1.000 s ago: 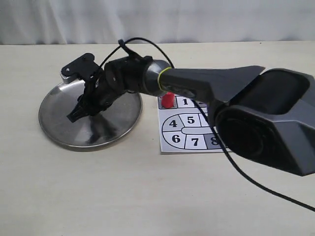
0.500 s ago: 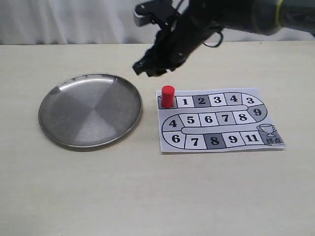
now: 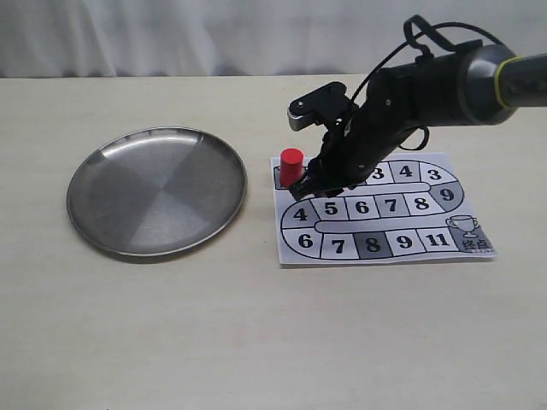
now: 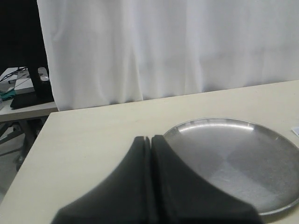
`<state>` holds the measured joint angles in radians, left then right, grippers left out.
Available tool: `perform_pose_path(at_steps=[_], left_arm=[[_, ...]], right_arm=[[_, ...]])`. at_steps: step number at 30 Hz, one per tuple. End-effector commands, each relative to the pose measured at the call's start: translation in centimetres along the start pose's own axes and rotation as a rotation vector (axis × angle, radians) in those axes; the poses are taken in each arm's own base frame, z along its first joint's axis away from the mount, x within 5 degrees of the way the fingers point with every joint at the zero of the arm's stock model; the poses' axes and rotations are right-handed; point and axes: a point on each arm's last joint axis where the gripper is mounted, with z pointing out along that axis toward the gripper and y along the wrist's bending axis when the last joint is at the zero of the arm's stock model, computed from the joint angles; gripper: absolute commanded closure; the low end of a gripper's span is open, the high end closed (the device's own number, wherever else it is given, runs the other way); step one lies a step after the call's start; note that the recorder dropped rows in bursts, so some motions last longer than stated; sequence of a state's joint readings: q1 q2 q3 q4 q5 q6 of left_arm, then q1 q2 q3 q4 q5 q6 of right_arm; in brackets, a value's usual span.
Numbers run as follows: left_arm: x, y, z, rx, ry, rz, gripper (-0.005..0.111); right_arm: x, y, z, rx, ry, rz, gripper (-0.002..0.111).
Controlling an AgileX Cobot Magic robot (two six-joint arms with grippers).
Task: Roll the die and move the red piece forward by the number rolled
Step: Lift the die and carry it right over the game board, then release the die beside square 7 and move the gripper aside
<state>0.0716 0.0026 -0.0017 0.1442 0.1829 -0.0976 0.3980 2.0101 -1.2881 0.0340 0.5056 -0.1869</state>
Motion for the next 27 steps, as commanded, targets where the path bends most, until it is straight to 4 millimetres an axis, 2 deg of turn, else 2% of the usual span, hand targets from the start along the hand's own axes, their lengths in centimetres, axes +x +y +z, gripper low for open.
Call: perform_pose_path(at_steps=[1,5,8,10,16,27], left_arm=[[0.0,0.0,0.0,-0.002,-0.010,-0.002,0.107],[0.0,0.0,0.0,-0.002,-0.010,-0.002,0.107],[0.0,0.0,0.0,-0.002,-0.010,-0.002,0.107],[0.0,0.0,0.0,-0.002,-0.010,-0.002,0.107],[0.0,0.0,0.0,-0.002,-0.010,-0.002,0.107],[0.0,0.0,0.0,-0.002,-0.010,-0.002,0.107]], right_arm=[[-0.3,-0.5,0.2,0.033,-0.043,0.038,0.069],[-0.3,-0.5,0.2,0.032,-0.047,0.040,0.043],[-0.4,-0.5,0.2,0.033,-0.049,0.040,0.028],[-0.4,-0.5,0.2,0.033,-0.051,0.036,0.023],[-0.7,-0.5,-0.3,0.035,-0.068,0.036,0.023],[-1.5,-0.6,-3.1,0.045,-0.131,0.035,0.023]])
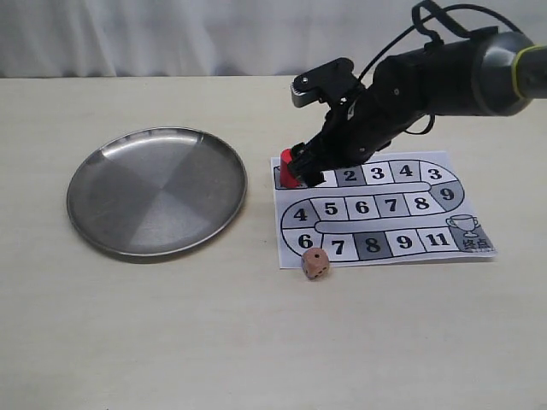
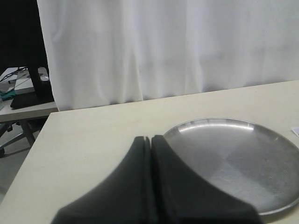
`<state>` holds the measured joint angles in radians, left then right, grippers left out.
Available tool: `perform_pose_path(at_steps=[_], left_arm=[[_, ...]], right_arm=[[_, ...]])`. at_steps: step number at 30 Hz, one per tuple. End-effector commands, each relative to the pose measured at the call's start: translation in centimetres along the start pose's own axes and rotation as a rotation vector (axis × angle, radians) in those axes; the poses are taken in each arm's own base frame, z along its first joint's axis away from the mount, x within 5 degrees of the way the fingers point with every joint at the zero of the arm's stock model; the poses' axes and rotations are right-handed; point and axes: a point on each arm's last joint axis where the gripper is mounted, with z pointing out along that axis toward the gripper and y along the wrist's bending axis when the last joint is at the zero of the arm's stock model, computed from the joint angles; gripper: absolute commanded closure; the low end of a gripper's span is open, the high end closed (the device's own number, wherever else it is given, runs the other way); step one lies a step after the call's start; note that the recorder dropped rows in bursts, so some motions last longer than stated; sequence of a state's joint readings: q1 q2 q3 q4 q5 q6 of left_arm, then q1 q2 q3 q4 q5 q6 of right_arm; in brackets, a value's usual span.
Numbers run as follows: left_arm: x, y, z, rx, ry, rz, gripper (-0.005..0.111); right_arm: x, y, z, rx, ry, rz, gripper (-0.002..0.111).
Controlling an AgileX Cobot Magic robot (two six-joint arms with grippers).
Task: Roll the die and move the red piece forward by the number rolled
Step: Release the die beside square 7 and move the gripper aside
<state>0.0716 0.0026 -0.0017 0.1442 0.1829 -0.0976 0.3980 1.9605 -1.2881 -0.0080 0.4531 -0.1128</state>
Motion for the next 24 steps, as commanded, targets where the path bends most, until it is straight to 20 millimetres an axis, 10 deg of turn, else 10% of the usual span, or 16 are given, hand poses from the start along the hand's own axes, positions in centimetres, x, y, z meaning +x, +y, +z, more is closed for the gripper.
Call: perform_pose_path(at_steps=[1,7,13,24], left_arm=[[0.0,0.0,0.0,-0.002,-0.010,-0.002,0.107],[0.0,0.0,0.0,-0.002,-0.010,-0.002,0.107],[0.0,0.0,0.0,-0.002,-0.010,-0.002,0.107],[0.0,0.0,0.0,-0.002,-0.010,-0.002,0.107]], right_arm=[[-0.5,-0.3,-1.3,0.010,-0.030,-0.001,0.023],[0.0,-0.3,-3.2,0.000,0.054,-0.051,0.031],[0.4,-0.2,-6.6,-0.014,0.124,-0.117,0.105],[6.4,1.8,-5.6,-0.157,0.263,-0.063,0.102]])
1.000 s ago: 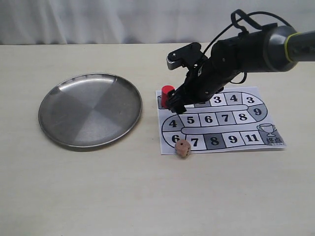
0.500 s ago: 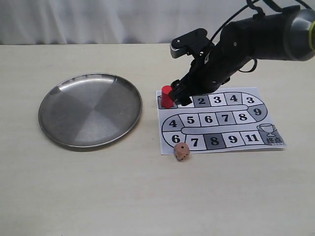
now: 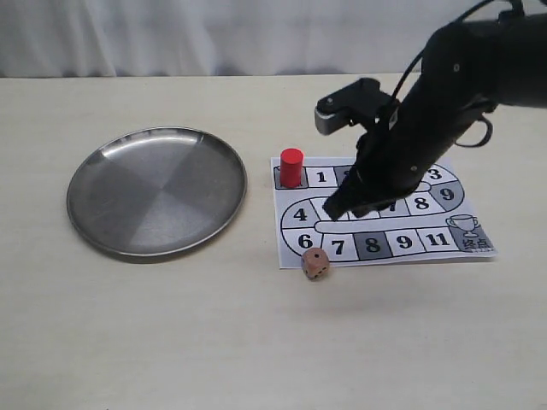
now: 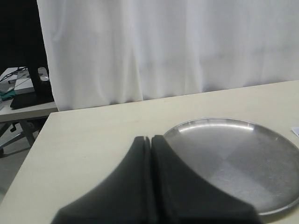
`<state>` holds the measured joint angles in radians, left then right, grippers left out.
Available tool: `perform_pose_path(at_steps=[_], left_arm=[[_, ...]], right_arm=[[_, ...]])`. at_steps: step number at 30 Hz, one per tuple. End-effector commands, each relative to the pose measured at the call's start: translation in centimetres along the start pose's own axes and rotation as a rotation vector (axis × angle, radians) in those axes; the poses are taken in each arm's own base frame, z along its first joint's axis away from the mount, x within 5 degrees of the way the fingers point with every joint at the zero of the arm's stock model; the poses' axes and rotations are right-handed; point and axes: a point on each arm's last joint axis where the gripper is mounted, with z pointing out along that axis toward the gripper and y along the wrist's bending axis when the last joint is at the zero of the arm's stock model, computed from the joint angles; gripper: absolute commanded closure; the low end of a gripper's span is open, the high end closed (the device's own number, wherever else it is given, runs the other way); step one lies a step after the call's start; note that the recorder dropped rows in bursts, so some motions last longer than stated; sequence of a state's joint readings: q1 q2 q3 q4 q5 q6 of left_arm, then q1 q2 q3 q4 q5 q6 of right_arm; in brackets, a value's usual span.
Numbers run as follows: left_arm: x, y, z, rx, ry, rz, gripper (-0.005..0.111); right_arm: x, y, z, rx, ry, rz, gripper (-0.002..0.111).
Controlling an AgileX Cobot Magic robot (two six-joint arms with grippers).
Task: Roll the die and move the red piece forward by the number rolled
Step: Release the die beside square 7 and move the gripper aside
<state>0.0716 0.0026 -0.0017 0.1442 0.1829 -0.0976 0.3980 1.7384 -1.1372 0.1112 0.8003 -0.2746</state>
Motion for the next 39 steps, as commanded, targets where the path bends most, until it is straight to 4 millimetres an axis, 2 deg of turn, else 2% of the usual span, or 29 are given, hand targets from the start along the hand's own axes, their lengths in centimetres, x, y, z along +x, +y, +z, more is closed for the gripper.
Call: perform_pose_path(at_steps=[1,5,9,14,19,39], left_arm=[[0.0,0.0,0.0,-0.002,-0.010,-0.002,0.107],[0.0,0.0,0.0,-0.002,-0.010,-0.002,0.107],[0.0,0.0,0.0,-0.002,-0.010,-0.002,0.107],[0.0,0.0,0.0,-0.002,-0.010,-0.002,0.107],[0.0,0.0,0.0,-0.002,-0.010,-0.002,0.107],[0.0,0.0,0.0,-0.002,-0.010,-0.002,0.107]], right_arm=[[2.0,0.6,1.9,-0.037,0.003,-0.005,0.102],[3.7,1.3,3.6,-0.093,-0.029,-0.034,0.102],[4.6,1.9,4.3,-0.142,-0.048,-0.092,0.102],[4.4,1.8,4.5,-0.131,-0.058,-0.091,0.102],[4.6,1.6,6.2,-0.130,-0.025,-0.097,0.102],[4.9,1.8,6.3,-0.151,-0.001,-0.163,0.102]])
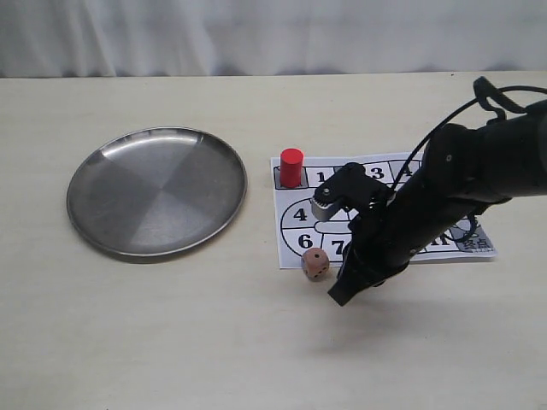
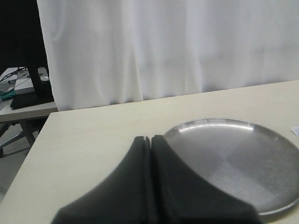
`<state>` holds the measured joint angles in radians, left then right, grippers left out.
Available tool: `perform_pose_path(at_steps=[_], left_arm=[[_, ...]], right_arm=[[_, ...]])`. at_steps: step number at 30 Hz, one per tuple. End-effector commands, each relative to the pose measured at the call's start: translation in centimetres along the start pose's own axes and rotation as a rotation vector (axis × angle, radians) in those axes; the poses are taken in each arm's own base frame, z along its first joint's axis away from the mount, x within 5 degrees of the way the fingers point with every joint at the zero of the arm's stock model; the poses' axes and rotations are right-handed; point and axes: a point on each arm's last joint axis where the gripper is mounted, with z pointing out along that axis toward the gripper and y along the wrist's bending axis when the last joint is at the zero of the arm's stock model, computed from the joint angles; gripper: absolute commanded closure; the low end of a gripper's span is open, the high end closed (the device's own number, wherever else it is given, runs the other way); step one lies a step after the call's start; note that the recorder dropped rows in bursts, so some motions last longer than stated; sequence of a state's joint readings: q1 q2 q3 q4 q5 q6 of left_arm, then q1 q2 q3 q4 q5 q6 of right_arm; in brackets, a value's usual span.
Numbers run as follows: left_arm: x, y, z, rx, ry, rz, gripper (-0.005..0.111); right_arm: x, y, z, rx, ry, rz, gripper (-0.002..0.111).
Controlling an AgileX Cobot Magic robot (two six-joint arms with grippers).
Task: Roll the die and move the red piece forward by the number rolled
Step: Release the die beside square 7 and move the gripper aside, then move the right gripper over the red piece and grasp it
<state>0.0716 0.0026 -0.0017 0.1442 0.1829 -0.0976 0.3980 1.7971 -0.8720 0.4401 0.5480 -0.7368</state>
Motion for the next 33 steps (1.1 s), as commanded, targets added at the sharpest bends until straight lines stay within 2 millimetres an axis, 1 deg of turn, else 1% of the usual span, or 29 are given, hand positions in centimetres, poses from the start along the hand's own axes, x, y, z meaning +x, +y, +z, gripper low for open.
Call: perform_pose_path(at_steps=[1,5,8,12,15,17,19,22,25,28,33], left_arm=[[0.0,0.0,0.0,-0.002,-0.010,-0.002,0.107],[0.0,0.0,0.0,-0.002,-0.010,-0.002,0.107],[0.0,0.0,0.0,-0.002,-0.010,-0.002,0.107],[0.0,0.0,0.0,-0.002,-0.010,-0.002,0.107],[0.0,0.0,0.0,-0.002,-0.010,-0.002,0.107],[0.0,0.0,0.0,-0.002,-0.010,-0.002,0.107],[0.0,0.0,0.0,-0.002,-0.010,-0.002,0.107],[0.0,0.0,0.0,-0.002,-0.010,-0.002,0.107],[0.0,0.0,0.0,-0.002,-0.010,-0.002,0.107],[0.0,0.0,0.0,-0.002,-0.010,-0.002,0.107],[0.0,0.0,0.0,-0.002,-0.010,-0.002,0.107]], right_arm=[[0.2,0.0,0.1,-0.005,0.009,-0.010,0.102],[-0.6,-0.2,-0.7,0.014,-0.022,0.050,0.102],[-1.8,-0.6,-2.3,0.067,-0.062,0.081,0.102],[-3.7,-1.5,-4.9,0.162,-0.138,0.176,0.102],[-5.5,-1.9,-6.1,0.179,-0.230,0.277,0.102],[-6.5,-2.2,-6.3,0.180,-0.273,0.333,0.096],[-7.5,-2.6,-6.3,0.182,-0.299,0.353,0.084],[-8.7,-3.2,-5.5,0.182,-0.314,0.352,0.058],[-9.8,-3.8,-4.4,0.179,-0.295,0.340,0.042],[-10.8,-4.5,-3.5,0.184,-0.290,0.298,0.036],[-12.8,-5.5,-2.3,0.188,-0.295,0.263,0.035]])
